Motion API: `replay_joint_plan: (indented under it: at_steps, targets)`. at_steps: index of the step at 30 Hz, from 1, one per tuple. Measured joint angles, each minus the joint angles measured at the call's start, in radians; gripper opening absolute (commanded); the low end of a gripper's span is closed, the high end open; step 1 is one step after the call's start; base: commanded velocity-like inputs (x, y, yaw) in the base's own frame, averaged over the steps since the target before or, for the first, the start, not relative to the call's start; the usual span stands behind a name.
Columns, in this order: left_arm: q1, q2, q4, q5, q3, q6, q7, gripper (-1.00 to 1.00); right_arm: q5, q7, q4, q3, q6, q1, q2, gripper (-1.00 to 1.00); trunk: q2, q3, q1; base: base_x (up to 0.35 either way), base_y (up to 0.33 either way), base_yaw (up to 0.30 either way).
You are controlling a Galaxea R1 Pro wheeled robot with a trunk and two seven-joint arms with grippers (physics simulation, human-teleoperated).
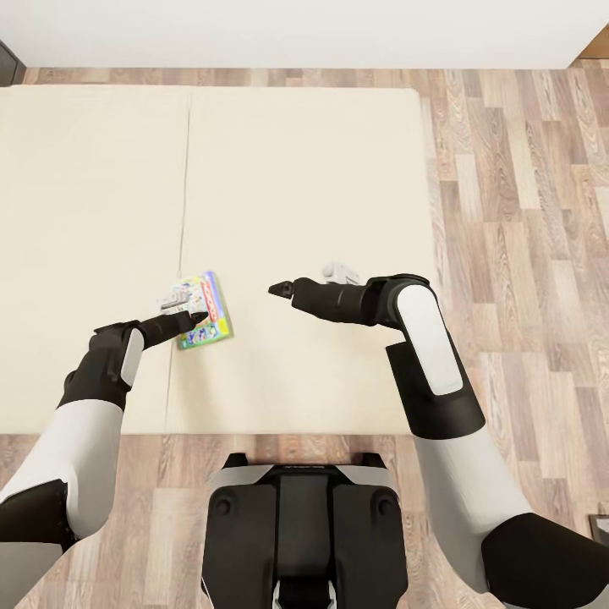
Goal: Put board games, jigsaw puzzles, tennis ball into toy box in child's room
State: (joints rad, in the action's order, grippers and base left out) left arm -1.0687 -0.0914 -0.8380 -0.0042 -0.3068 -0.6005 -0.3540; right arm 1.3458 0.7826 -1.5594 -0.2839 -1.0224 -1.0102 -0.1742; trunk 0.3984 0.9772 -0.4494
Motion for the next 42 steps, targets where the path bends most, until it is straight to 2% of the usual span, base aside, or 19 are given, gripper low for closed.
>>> replay_joint_plan:
  at_steps: [7,20,42]
  targets:
    - [0.0,-0.001,-0.002,-0.001,0.0,0.0,0.0,1.0,0.0,0.0,0.0,0.0,0.0,0.0,0.0,1.0,0.0,0.0,0.0,0.0,-0.137,0.0]
    - [0.0,-0.005,-0.085,-0.004,-0.001,-0.03,0.009,1.0,0.0,0.0,0.0,0.0,0.0,0.0,0.0,1.0,0.0,0.0,0.0,0.0,-0.006,0.0]
    - [0.0,-0.006,-0.094,-0.009,-0.002,-0.032,0.011,1.0,-0.001,0.0,0.0,0.0,0.0,0.0,0.0,1.0,0.0,0.0,0.0,0.0,0.0,0.0]
